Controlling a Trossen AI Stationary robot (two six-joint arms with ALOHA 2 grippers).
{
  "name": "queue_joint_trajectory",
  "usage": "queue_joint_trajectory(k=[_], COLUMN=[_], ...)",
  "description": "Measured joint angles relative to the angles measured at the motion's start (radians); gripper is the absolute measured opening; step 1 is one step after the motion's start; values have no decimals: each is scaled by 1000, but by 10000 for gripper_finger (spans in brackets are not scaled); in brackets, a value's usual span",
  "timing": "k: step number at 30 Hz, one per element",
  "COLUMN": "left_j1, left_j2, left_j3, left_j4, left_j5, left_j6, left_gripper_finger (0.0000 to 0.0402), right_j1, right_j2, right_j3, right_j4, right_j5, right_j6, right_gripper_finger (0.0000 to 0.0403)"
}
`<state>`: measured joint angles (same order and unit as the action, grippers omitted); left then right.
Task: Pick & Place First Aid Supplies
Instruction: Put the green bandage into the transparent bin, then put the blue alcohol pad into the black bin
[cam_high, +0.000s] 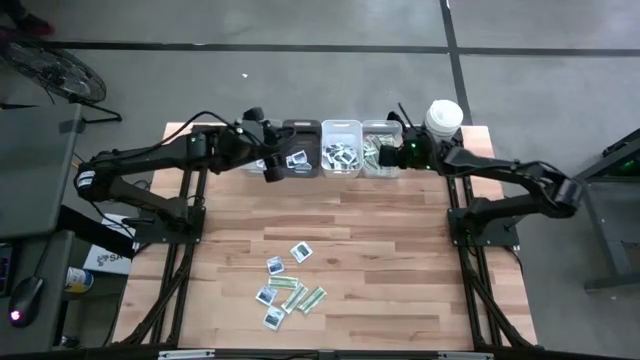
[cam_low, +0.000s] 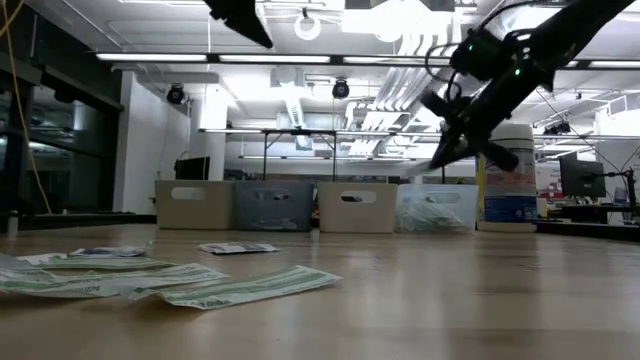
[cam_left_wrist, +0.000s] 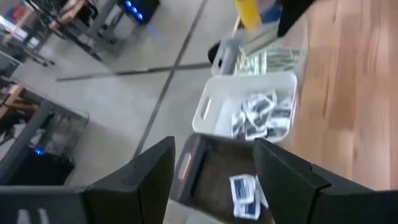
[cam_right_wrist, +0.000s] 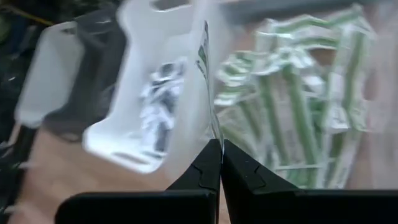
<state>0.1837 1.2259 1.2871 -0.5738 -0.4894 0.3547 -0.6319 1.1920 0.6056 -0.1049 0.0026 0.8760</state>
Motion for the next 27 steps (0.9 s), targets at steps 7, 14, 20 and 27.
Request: queue_joint_trajectory(k=[7,14,20,27], left_j1=[0,0,0,-1], left_j2=[0,0,0,1], left_j3=[0,0,0,-10], left_j4=[-102,-186,-223,-229], left_j5=[-45,-46,-44,4], left_j6=[-29,-99,-138,-223], left_gripper_finger=[213,213,213,213], right_j1=[-55,-88,-111,-132], right_j2=[45,45,45,-40], right_j3=[0,0,0,1], right_j4=[14,-13,-71,-70], right_j5=[14,-17,-12,-20], right_j6=[59,58,41,-94], right_gripper_finger=[0,32,97,148])
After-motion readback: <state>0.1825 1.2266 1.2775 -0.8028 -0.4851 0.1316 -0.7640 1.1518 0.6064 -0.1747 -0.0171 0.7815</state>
